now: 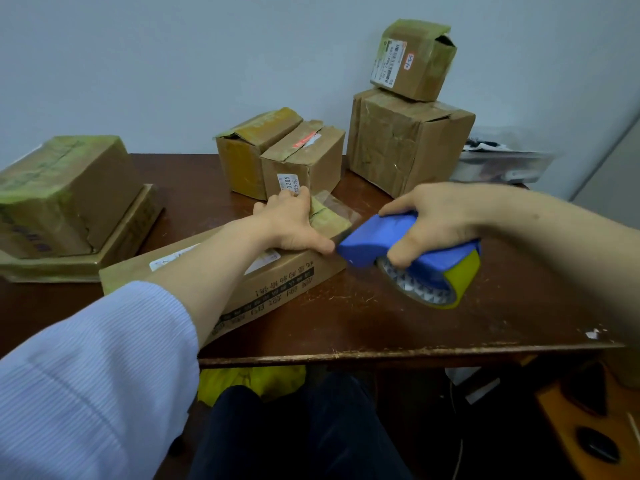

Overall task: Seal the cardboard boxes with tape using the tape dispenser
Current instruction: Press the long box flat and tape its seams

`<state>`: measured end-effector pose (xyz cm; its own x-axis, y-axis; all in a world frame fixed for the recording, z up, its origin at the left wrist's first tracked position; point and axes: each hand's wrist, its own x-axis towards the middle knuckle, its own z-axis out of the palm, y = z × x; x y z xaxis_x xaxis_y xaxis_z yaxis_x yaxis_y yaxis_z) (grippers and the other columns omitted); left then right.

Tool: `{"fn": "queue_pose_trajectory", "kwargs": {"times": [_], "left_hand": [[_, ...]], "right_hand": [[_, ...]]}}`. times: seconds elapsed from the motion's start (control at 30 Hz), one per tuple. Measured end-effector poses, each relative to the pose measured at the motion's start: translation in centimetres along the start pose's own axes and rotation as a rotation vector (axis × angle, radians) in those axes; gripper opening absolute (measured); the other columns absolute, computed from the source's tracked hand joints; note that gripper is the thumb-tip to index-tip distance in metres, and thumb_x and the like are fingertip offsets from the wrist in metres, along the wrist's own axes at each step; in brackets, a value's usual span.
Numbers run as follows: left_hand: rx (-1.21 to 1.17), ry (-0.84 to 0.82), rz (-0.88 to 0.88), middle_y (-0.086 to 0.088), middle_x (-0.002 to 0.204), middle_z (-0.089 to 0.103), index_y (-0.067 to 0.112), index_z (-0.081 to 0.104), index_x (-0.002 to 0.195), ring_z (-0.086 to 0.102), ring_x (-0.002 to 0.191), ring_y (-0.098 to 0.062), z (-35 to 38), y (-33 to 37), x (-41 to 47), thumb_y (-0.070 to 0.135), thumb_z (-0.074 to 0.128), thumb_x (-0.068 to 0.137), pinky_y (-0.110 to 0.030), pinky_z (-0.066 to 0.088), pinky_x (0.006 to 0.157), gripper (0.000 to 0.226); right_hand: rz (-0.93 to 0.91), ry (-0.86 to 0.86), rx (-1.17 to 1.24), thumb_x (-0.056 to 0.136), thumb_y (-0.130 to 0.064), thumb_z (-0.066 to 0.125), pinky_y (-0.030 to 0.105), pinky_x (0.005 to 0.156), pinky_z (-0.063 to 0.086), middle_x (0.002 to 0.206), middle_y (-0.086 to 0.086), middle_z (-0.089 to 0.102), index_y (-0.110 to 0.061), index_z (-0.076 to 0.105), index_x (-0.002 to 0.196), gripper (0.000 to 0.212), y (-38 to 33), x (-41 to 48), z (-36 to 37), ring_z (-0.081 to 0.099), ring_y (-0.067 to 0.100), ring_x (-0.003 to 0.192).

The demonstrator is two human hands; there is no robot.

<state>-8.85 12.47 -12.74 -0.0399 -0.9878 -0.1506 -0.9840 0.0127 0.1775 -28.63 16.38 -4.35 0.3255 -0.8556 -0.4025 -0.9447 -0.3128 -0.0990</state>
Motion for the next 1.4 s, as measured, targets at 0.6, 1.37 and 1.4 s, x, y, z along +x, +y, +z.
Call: {"fn": "queue_pose_trajectory", "kwargs": {"times": [0.6, 1.37, 1.4], "left_hand": [[-0.011, 0.021, -0.089, -0.017, 0.147, 0.031, 0.013, 0.014, 0.151, 0.032, 0.134, -0.036, -0.3, 0.7, -1.1, 0.064, 0.069, 0.067, -0.046, 0.031, 0.103, 0.113], [-0.412, 0.204, -0.235, -0.005, 0.089, 0.059, 0.005, 0.060, 0.100, 0.054, 0.077, -0.018, -0.8, -3.1, -2.0, 0.045, 0.061, 0.089, -0.029, 0.038, 0.055, 0.041], [-0.468, 0.211, -0.261, -0.006, 0.092, 0.062, 0.005, 0.061, 0.099, 0.056, 0.079, -0.019, -0.8, -3.5, -1.9, 0.044, 0.064, 0.087, -0.029, 0.040, 0.057, 0.040]], "right_hand": [[0.141, 0.066, -0.247, 0.057, -0.053, 0.079, 0.028, 0.059, 0.045, 0.087, 0.003, 0.064, -0.014, 0.065, 0.092, 0.055, -1.6, 1.8, -2.3, 0.059, 0.023, 0.073], [0.083, 0.461, 1.137, 0.099, -0.030, 0.044, 0.029, 0.059, 0.037, 0.061, 0.007, 0.047, -0.009, 0.047, 0.062, 0.042, -5.1, 8.3, 7.2, 0.048, 0.022, 0.062], [0.099, 0.469, 1.154, 0.098, -0.030, 0.046, 0.026, 0.055, 0.035, 0.061, 0.006, 0.047, -0.009, 0.047, 0.063, 0.041, -5.6, 9.0, 7.0, 0.048, 0.022, 0.061]]}}
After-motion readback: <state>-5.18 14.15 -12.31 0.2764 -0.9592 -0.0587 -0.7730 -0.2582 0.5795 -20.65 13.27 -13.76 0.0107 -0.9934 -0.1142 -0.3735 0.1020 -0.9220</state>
